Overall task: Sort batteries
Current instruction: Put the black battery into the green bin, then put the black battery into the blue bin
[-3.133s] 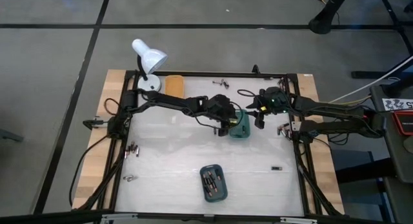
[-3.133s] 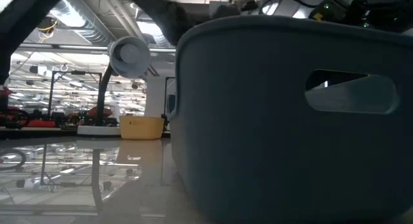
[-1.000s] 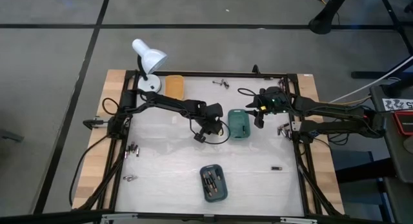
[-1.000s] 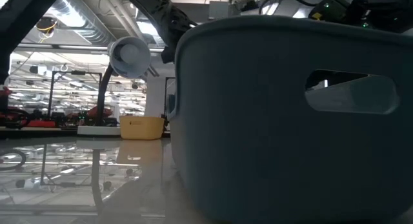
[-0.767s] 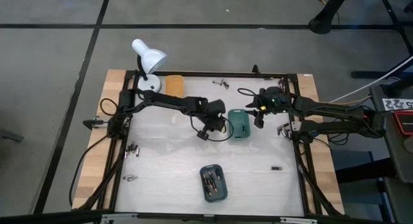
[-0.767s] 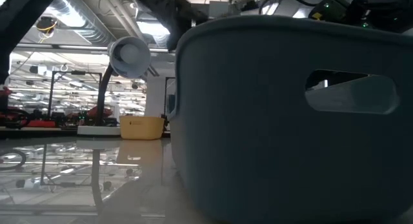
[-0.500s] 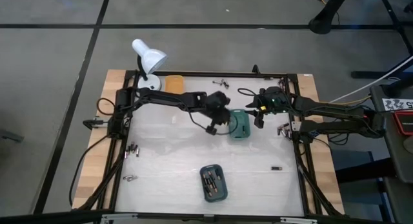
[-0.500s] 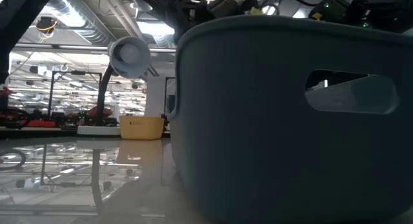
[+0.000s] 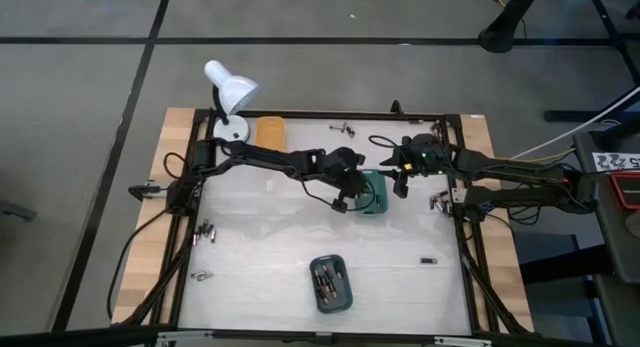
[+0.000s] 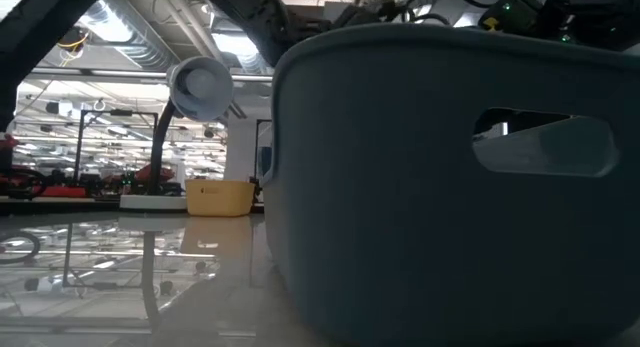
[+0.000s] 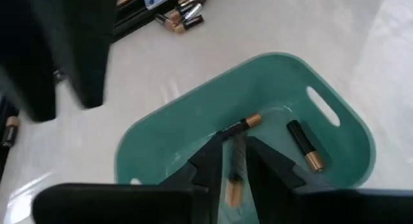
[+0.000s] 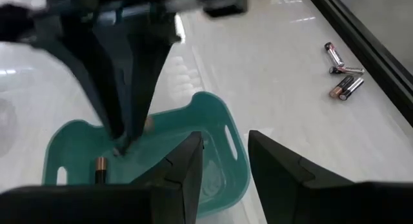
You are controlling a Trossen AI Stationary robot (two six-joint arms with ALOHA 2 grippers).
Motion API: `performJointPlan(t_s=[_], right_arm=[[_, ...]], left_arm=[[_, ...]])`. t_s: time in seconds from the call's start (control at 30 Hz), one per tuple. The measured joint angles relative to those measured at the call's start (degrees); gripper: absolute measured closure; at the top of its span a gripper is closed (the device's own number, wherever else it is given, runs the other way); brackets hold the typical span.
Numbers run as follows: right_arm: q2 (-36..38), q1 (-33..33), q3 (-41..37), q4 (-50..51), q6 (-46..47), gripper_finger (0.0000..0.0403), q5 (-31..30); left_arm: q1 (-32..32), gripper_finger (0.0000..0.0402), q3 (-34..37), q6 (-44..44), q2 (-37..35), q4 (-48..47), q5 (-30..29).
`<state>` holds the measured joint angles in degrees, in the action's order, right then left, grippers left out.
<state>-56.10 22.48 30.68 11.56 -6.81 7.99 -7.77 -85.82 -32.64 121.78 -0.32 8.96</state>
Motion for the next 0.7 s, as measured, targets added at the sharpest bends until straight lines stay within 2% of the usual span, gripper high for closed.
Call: performJointPlan(t_s=[0.3,0.47,0.7], right_arm=[[0.0,0.04,0.0,0.04,0.54,0.0277,-0.5],[0.0,0.02,0.0,0.03,3.78,0.0277,-0.98],[0.02,-0.49,2.67,4.4,5.6,0.0277,1.02]], left_arm=[[0.44,0.0281,0.0,2.79,-0.1,0.47,-1.81],[0.94,0.027,-0.05,5.53,-3.06,-1.23,-2.57],[1.02,0.0279,0.53,10.53,-8.79,-14.56,-3.67]])
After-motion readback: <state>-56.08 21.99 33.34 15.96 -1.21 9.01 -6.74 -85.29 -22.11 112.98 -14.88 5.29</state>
